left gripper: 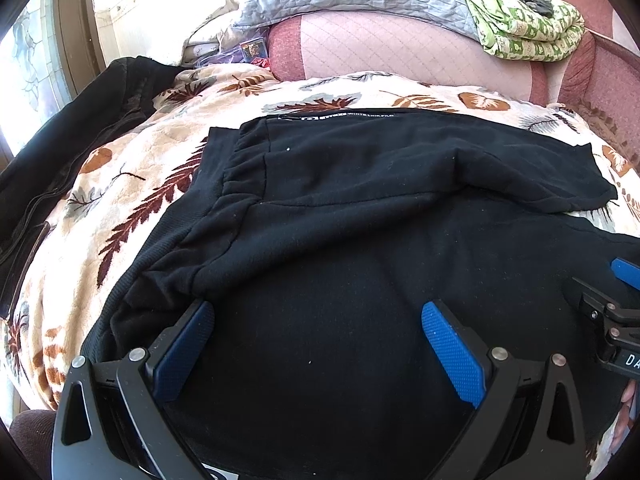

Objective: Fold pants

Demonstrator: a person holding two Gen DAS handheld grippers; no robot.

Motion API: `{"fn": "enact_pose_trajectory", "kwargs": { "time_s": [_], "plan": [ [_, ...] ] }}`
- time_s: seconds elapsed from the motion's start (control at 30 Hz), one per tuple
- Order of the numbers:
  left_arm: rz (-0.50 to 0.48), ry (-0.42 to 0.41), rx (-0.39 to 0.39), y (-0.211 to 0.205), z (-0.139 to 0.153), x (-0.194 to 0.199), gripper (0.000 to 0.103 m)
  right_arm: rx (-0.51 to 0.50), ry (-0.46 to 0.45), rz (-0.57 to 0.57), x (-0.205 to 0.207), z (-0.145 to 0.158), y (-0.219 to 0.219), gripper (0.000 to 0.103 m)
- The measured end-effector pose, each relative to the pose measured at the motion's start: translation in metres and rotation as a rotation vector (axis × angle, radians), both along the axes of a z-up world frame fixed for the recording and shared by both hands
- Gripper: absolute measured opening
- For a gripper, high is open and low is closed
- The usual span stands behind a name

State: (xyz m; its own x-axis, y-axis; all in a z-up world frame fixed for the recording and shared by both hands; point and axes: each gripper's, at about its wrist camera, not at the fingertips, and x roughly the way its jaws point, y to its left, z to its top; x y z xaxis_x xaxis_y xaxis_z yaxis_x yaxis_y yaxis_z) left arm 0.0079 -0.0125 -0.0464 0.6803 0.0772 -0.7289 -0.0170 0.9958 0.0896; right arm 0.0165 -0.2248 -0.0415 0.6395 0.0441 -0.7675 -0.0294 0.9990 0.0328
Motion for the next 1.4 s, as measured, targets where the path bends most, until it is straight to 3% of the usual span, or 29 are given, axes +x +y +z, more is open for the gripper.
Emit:
{"fn": "enact_pose_trajectory", "kwargs": {
  "time_s": [0.73,0.87,0.97,1.1,1.3,1.4],
  "plan": [
    [0.0,-0.014,-0.006,0.0,-0.002,-0.003,0.103,0.026,-0.006,0.012,-0.002,0.0,-0.004,0.103],
    [-0.023,0.03,-0.023,0.003,0.001,0.001,0.103,0.021,-0.003,0.012,-0.002,0.0,-0.003,0.103],
    [-0.06,0.096,-0.075,0.01,0.012,0.004,0.103,0.025,0.0,0.012,-0.002,0.001,-0.003,0.103],
    [-0.165,0.099,-0.24,0.029,0.051,-0.002,0.103,0.029,0.015,0.017,0.001,0.002,-0.004,0.103],
    [-0.286,-0.017,-0.196,0.042,0.12,0.019,0.103,0.051,0.092,0.04,0.006,0.015,-0.009,0.102],
    [-0.32,0.004,-0.221,0.05,0.13,0.052,0.103,0.142,0.078,0.038,-0.002,0.041,-0.024,0.098]
  ]
}}
